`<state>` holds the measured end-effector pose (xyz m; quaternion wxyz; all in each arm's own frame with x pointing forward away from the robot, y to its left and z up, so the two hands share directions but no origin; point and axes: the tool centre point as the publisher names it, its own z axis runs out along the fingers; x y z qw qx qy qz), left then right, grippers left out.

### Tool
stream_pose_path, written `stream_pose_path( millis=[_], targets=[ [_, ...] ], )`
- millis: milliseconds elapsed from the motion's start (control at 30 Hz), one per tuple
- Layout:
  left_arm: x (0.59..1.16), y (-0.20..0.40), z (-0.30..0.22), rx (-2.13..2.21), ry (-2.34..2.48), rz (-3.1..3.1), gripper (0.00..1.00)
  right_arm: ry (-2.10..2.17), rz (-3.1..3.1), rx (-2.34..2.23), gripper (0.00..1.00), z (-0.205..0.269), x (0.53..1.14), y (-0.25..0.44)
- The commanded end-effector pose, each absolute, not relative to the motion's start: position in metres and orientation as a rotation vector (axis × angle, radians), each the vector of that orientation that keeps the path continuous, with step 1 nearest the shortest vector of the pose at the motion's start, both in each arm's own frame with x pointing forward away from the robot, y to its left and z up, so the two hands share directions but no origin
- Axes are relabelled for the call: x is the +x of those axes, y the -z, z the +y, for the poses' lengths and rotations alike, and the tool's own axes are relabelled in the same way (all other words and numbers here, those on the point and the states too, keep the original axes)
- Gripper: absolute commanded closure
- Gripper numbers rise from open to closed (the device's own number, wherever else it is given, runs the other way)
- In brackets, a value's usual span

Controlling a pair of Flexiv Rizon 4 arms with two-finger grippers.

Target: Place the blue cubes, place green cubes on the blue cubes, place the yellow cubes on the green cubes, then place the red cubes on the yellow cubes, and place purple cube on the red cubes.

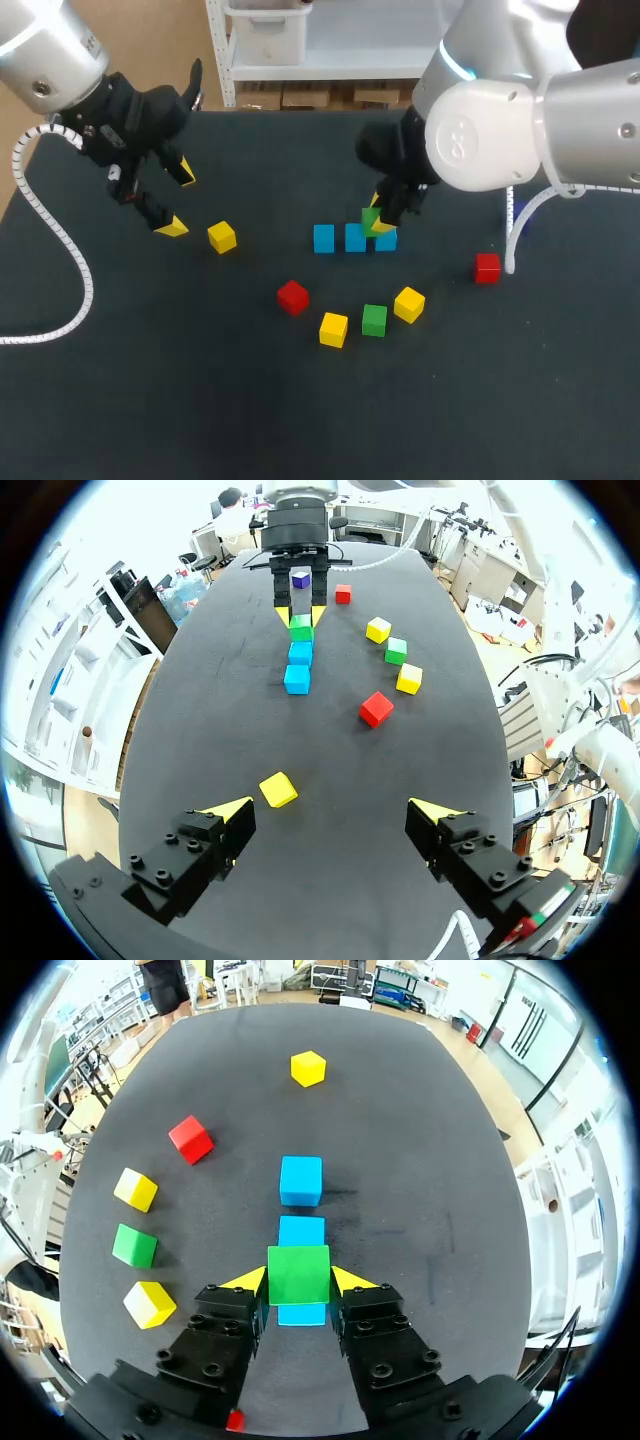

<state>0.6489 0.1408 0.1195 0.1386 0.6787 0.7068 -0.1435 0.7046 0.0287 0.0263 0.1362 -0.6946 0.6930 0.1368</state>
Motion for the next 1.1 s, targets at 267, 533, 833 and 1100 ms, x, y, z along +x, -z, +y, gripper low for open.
stream_pose_path(
  millis=[267,533,833,1100],
  targets=[
    [0.6504,-0.1192,0.1411,1.966,0.418,2.042,0.00,-0.398,2.004,-2.016,1.00,0.0284,0.7064,-0.0258],
    [0.6504,-0.1192,0.1411,1.966,0.418,2.042,0.00,-0.405,2.001,-2.014,1.00,0.0296,0.7065,-0.0259],
    [0.6504,-0.1192,0.1411,1.966,0.418,2.042,0.00,-0.410,1.997,-2.017,0.97,0.0304,0.7058,-0.0254],
    [0.6504,-0.1192,0.1411,1.966,0.418,2.042,0.00,-0.414,1.998,-2.017,0.88,0.0301,0.7059,-0.0246]
  ],
)
